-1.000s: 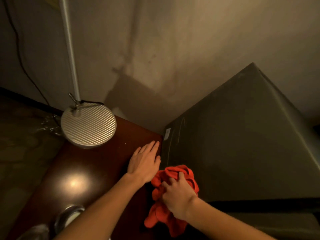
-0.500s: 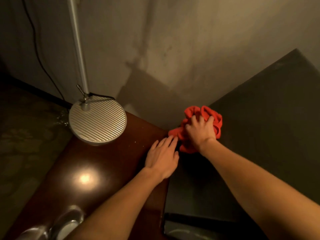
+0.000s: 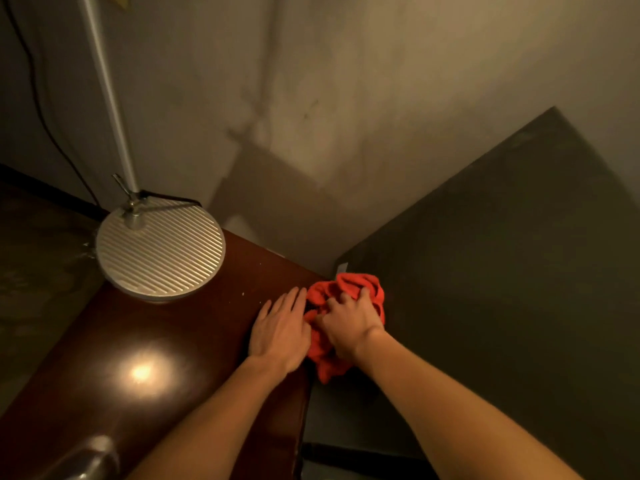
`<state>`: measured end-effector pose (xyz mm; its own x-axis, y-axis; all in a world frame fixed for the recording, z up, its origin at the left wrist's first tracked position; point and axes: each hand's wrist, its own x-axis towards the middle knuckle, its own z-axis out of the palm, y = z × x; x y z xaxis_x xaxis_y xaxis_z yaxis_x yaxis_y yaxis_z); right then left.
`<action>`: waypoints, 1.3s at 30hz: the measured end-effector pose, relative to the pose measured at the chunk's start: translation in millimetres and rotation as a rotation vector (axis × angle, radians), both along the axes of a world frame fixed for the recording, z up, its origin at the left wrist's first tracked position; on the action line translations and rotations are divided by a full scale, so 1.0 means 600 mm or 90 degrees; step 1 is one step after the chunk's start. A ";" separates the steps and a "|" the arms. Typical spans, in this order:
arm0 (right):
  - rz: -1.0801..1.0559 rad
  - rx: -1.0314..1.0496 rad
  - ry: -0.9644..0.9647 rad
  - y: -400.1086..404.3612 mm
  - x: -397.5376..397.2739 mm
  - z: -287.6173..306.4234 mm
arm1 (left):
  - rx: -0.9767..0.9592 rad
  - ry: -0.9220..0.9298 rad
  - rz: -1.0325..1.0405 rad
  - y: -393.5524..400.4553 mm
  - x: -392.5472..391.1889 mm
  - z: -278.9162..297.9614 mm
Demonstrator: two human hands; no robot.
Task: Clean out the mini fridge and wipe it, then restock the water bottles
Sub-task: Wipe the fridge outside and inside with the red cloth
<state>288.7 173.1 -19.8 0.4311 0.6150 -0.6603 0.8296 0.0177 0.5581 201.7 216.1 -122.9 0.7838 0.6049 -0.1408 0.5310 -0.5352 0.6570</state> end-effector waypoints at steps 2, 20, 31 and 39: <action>-0.018 0.034 -0.050 0.021 0.034 -0.001 | -0.001 -0.011 0.011 -0.002 0.001 -0.005; -0.026 -0.033 0.027 -0.024 -0.055 0.015 | 0.021 -0.049 -0.015 0.017 -0.060 0.065; -0.025 0.136 -0.015 -0.144 -0.186 0.163 | 0.068 -0.094 -0.106 -0.023 -0.182 0.166; 0.056 0.315 -0.130 -0.214 -0.222 0.255 | 0.105 -0.124 -0.147 -0.047 -0.255 0.246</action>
